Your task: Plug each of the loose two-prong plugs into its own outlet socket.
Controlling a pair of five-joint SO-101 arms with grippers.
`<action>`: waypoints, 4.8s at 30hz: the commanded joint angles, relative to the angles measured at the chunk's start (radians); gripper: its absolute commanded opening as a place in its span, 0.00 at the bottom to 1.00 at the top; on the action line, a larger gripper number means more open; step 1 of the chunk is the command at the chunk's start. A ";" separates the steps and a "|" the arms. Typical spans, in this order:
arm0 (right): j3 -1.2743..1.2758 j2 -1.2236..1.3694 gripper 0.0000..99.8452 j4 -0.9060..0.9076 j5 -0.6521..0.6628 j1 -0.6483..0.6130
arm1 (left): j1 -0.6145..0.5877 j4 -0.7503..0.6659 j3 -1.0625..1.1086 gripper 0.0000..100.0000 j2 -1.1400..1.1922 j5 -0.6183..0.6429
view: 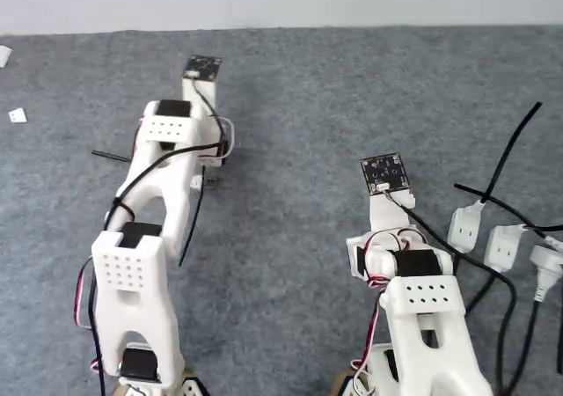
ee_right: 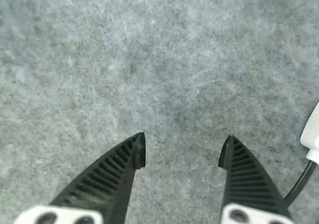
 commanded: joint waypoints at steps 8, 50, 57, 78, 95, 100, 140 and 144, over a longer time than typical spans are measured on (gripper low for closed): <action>-0.014 -0.019 0.24 0.013 0.012 -0.007 | 0.138 0.035 0.010 0.05 -0.009 0.206; -0.014 -0.019 0.24 0.012 0.012 -0.007 | 0.367 0.092 0.163 0.01 -0.233 -0.055; -0.014 -0.018 0.24 0.010 0.012 -0.007 | 0.368 -0.012 0.160 0.01 -0.133 -0.074; -0.014 -0.016 0.24 0.010 0.012 -0.007 | 0.149 0.094 -0.082 0.01 0.032 -0.078; -0.014 -0.012 0.24 0.007 0.012 -0.007 | 0.137 0.121 -0.081 0.01 -0.026 -0.075; -0.014 -0.012 0.24 0.007 0.012 -0.007 | 0.100 0.173 -0.076 0.01 -0.169 -0.075; -0.365 0.021 0.24 0.188 0.170 -0.047 | -0.519 -0.222 0.871 0.02 -0.847 -0.032; -0.509 0.157 0.24 0.189 0.204 -0.067 | -0.606 -0.275 0.926 0.02 -0.858 -0.032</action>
